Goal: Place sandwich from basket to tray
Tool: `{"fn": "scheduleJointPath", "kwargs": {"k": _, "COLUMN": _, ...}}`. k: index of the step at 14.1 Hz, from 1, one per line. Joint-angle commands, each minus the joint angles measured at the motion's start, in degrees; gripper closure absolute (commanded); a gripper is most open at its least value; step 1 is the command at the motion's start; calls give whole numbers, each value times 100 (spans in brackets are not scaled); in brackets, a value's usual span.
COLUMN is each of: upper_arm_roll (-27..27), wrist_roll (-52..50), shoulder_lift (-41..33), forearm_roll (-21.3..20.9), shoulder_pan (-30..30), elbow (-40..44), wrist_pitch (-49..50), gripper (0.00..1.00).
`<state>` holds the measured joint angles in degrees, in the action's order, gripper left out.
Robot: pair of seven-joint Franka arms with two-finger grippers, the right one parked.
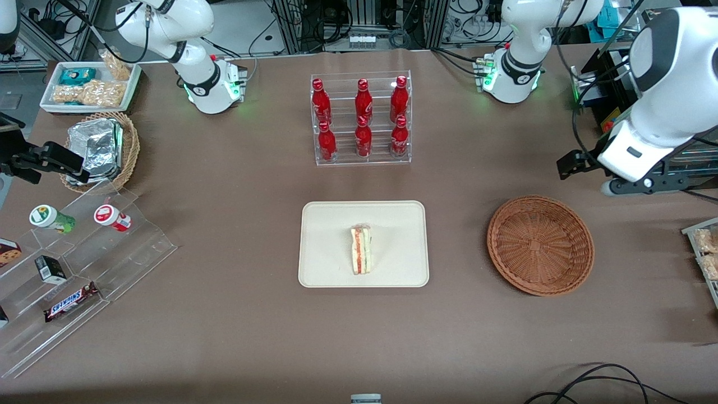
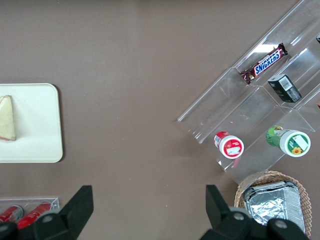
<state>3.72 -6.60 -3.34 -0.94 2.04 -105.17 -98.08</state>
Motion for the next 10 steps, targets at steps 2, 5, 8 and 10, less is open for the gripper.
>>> {"fn": "scheduleJointPath", "kwargs": {"k": 2, "upper_arm_roll": -389, "wrist_roll": 633, "shoulder_lift": 52, "forearm_roll": 76, "shoulder_pan": 227, "elbow": 435, "wrist_pitch": 87, "gripper": 0}}
{"fn": "scheduleJointPath", "kwargs": {"k": 5, "upper_arm_roll": -389, "wrist_roll": 642, "shoulder_lift": 166, "forearm_roll": 50, "shoulder_pan": 183, "elbow": 681, "wrist_pitch": 43, "gripper": 0}}
{"fn": "scheduleJointPath", "kwargs": {"k": 8, "upper_arm_roll": -389, "wrist_roll": 634, "shoulder_lift": 421, "forearm_roll": 76, "shoulder_pan": 43, "elbow": 1095, "wrist_pitch": 122, "gripper": 0}}
{"fn": "scheduleJointPath", "kwargs": {"k": 10, "upper_arm_roll": -381, "wrist_roll": 634, "shoulder_lift": 413, "forearm_roll": 85, "shoulder_pan": 33, "elbow": 1113, "wrist_pitch": 253, "gripper": 0}}
